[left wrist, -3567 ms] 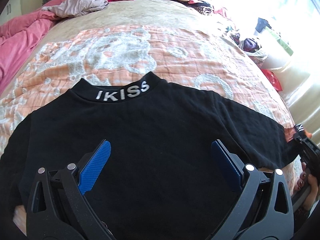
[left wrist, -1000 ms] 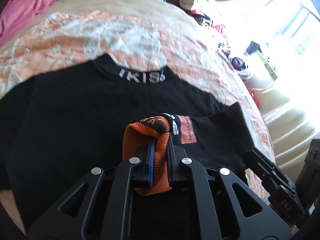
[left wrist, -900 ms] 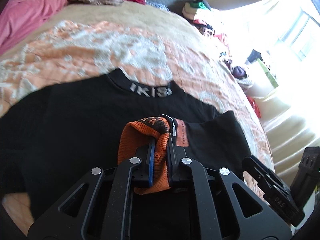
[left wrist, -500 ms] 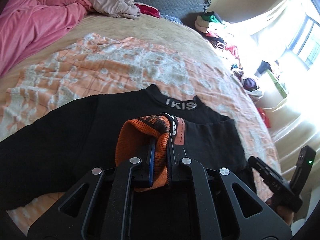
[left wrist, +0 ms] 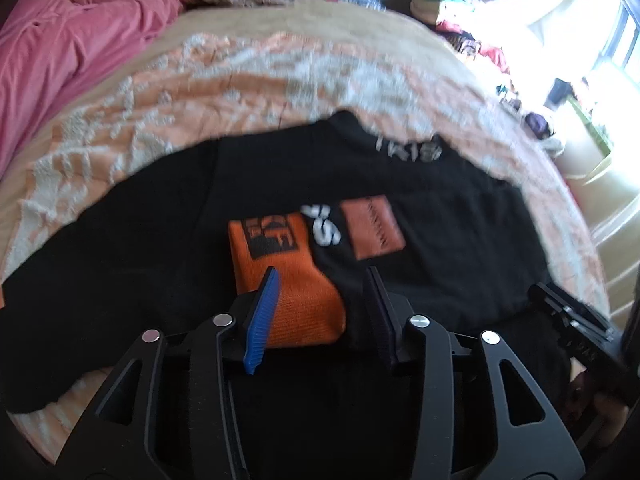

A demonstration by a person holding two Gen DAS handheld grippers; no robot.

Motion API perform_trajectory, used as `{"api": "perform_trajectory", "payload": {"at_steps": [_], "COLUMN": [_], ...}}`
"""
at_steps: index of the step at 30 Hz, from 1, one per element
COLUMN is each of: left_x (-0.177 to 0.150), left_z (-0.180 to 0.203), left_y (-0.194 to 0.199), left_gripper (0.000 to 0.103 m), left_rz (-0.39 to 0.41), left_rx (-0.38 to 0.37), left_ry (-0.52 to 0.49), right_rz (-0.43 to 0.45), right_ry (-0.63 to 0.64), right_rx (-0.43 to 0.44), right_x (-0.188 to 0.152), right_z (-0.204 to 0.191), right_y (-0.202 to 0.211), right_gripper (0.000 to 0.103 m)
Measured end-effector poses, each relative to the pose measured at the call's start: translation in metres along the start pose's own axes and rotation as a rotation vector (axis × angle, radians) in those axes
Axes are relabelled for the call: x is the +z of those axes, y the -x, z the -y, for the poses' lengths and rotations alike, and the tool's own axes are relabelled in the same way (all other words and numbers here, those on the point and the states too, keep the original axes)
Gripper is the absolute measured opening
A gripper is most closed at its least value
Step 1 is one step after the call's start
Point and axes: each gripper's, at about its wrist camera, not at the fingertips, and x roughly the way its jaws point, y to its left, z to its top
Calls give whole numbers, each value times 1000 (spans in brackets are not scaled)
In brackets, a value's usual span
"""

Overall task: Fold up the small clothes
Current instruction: 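Lay the sleeve flat on the shirt body and open the right gripper, then move the left tool to the orange cuff of the other sleeve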

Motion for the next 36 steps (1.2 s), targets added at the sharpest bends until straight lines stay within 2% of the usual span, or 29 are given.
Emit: {"api": "perform_trajectory", "payload": {"at_steps": [2, 4, 7, 12, 16, 17, 18, 19, 21, 24, 28, 36], "left_x": [-7, -11, -11, -10, -11, -12, -13, -14, -16, -19, -25, -43], "left_z": [-4, -7, -10, -15, -20, -22, -24, -25, -30, -38, -54, -99], "left_y": [-14, -16, -8, 12, 25, 28, 31, 34, 41, 50, 61, 77], "left_gripper": [41, 41, 41, 53, 55, 59, 75, 79, 80, 88, 93, 93], "left_rz": [-37, -23, -15, 25, 45, 49, 54, 59, 69, 87, 109, 123], "left_rx": [10, 4, -12, -30, -28, -27, -23, -19, -17, -12, -1, 50], "left_ry": [4, 6, 24, 50, 58, 59, 64, 68, 74, 92, 124, 223], "right_rz": [-25, -24, -18, 5, 26, 32, 36, 39, 40, 49, 60, 80], "right_ry": [-1, 11, 6, 12, 22, 22, 22, 23, 22, 26, 46, 113], "right_rx": [-9, -11, 4, 21, 26, 30, 33, 36, 45, 54, 68, 109], "right_x": [-3, -5, -7, -9, -8, -8, -8, -8, -7, -6, -6, -2], "right_z": [3, 3, 1, -5, -11, -13, -14, -16, -20, -26, -38, -68], "right_y": [-5, -4, 1, 13, 22, 24, 26, 28, 31, 36, 41, 49], "right_gripper": [61, 61, 67, 70, 78, 81, 83, 85, 92, 94, 98, 98]}}
